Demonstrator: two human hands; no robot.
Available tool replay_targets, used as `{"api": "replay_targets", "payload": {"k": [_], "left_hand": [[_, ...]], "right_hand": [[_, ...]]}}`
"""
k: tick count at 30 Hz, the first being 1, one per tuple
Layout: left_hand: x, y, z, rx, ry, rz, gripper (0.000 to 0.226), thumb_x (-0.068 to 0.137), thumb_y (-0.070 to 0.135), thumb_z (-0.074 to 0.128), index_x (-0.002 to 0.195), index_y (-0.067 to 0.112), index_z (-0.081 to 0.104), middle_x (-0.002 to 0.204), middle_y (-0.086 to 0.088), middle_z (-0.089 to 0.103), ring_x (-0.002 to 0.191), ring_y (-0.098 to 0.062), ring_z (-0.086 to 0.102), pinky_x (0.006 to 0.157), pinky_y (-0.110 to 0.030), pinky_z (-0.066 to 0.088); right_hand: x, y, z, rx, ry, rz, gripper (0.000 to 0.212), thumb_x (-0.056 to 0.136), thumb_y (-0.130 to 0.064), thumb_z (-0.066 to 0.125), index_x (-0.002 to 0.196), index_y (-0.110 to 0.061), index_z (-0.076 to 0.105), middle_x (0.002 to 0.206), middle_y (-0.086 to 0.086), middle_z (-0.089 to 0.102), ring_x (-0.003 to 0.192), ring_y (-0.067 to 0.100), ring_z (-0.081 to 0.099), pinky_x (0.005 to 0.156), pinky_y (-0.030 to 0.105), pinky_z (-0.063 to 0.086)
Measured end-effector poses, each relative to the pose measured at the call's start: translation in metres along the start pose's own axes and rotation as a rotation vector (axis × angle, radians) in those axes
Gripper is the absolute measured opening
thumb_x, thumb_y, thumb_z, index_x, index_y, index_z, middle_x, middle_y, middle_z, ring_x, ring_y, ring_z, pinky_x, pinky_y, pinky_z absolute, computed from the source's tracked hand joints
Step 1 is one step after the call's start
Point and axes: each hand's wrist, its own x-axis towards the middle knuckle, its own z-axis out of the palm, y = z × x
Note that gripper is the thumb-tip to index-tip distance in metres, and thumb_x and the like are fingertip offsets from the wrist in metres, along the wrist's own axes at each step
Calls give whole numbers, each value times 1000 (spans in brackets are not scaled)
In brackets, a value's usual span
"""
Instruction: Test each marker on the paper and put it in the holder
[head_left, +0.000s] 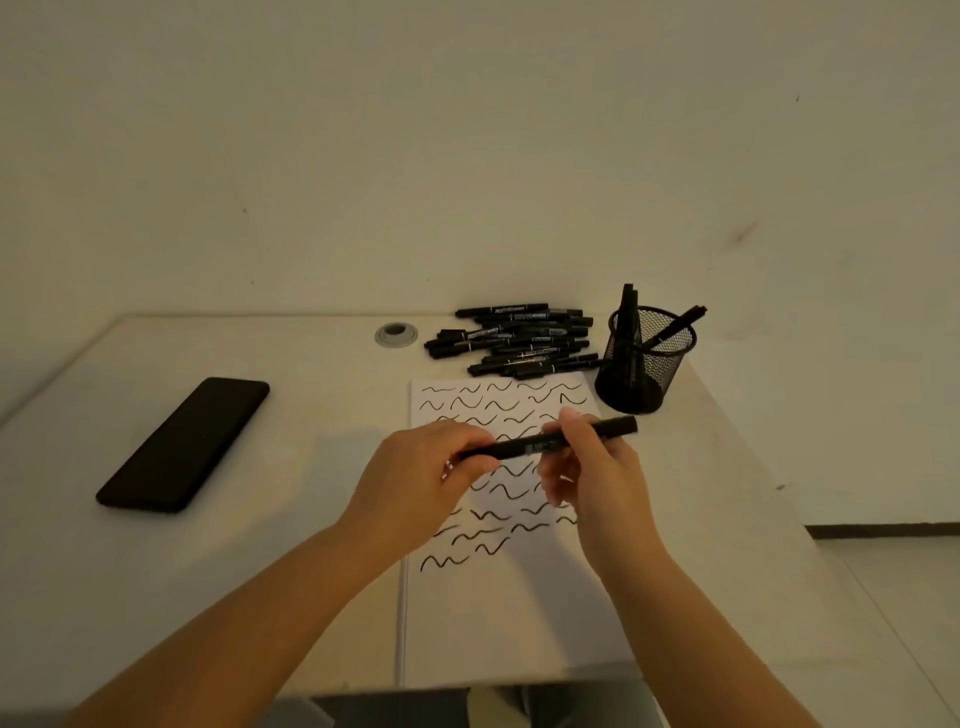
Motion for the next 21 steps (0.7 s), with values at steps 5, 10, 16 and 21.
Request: {"api": "replay_targets", "payload": {"k": [5, 10, 16, 21], "left_hand": [[-28, 18, -5, 288, 87, 325, 35, 84, 38, 44, 91, 17, 70, 72, 5, 69, 57, -13, 61, 47, -24, 49], [-51, 26, -1, 116, -64, 174, 35, 90, 43, 39, 93, 23, 68, 66, 11, 64, 56, -9, 58, 54, -30, 52], [-57, -36, -28, -273, -41, -321, 30, 91, 20, 49, 69, 34, 63, 57, 16, 61, 48, 1, 54, 52, -10, 44], [-44, -34, -9, -283, -38, -206, 23, 93, 22, 46, 81, 38, 58, 73, 25, 68, 71, 5, 63, 66, -7, 45]], "right_hand": [[-21, -2, -2, 28, -223, 167, 28, 88, -17, 51, 61, -9, 53, 41, 4, 49, 35, 15, 40, 36, 21, 32], [-27, -3, -8, -5, -211, 118, 42, 83, -6, 48, 42, -16, 51, 41, 7, 45, 30, 13, 35, 33, 20, 28], [-2, -15, -59, -106, 72, -45, 32, 86, -3, 48, 54, -9, 48, 40, 5, 44, 27, 10, 33, 32, 13, 24], [-18, 22, -32, -488, -252, -96, 6, 79, -15, 67, 81, -21, 67, 67, -3, 68, 60, 7, 61, 53, 17, 50]]}}
